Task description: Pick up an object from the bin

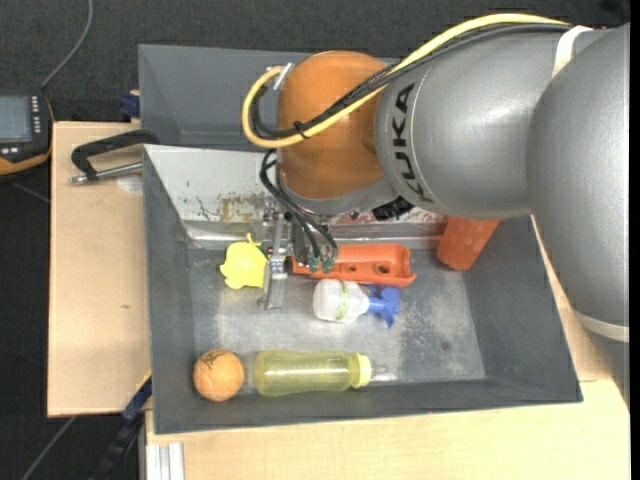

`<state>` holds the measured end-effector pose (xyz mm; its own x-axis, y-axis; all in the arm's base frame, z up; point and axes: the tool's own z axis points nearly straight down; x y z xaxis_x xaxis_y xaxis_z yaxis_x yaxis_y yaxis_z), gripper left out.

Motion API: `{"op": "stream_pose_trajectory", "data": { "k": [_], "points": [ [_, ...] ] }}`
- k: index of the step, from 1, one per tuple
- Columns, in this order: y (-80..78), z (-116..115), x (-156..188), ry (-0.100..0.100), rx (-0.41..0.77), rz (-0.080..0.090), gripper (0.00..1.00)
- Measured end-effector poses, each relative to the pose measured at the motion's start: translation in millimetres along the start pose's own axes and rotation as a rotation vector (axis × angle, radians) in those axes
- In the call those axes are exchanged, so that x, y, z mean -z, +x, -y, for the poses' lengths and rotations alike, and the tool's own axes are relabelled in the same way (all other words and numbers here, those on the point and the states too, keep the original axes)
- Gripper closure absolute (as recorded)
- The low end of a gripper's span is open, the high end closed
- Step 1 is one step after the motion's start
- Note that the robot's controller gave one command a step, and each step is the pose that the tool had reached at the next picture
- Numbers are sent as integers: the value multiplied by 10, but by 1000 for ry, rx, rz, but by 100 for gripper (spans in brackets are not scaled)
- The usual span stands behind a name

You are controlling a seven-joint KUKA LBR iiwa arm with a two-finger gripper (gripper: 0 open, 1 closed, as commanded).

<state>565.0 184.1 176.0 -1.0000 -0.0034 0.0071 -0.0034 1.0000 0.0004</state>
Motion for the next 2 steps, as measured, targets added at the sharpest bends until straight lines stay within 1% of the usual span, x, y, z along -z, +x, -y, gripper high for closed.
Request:
{"op": "stream_pose_trajectory", "data": {
  "k": [1,2],
  "points": [
    [-18,10,52,-2,-2,8,0],
    [-232,34,-567,-3,-102,7,0]
  ]
}}
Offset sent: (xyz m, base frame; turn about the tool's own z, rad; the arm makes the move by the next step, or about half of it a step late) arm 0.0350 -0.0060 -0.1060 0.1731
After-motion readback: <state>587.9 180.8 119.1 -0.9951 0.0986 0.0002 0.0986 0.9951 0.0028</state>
